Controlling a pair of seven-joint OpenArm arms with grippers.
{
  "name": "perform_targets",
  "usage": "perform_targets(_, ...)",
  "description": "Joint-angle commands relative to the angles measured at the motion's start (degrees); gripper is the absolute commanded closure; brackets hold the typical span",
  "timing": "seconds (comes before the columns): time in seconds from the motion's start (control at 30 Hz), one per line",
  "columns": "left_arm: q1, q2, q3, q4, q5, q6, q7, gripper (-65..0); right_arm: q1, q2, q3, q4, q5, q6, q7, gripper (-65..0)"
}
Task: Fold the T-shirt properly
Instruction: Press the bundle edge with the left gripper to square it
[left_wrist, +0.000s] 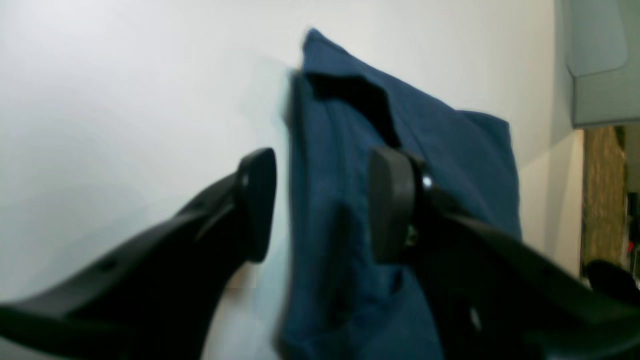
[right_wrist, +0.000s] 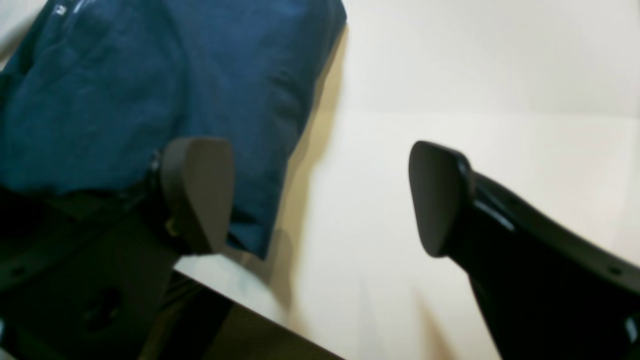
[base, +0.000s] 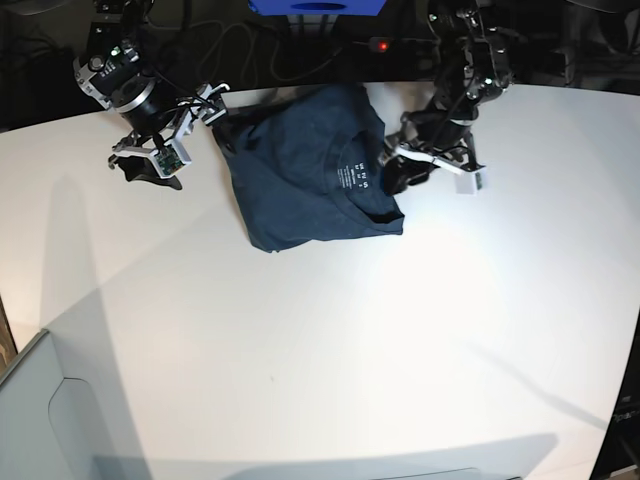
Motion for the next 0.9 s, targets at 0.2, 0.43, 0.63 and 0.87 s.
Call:
perform_targets(0.2, 0.2, 0.2, 2.2, -5.4, -1.1, -0.5, -0.8, -29.0, -1.1, 0.3, 0.1, 1.0, 0.9, 0.5, 1.3, -53.6)
perform_targets(0.43, 0.4, 0.0, 1.9, -6.1, -0.8, -0.4, -0.8, -29.0, -1.2, 0.3, 0.1, 1.0, 0.8, 0.5, 1.3, -53.6)
perform_targets(0.63, 0.0, -0.2, 2.3, -7.4, -0.7, -0.5, -0.8, -28.8, -1.2, 0.3, 0.1, 1.0, 0.8, 0.5, 1.3, -53.4)
perform_targets(0.87, -2.4, -0.3, 2.2, -12.3, -0.7, -0.6, -0.5, -9.8, -0.6, 0.3, 2.4, 1.4, 0.7, 0.5, 1.6, -53.3)
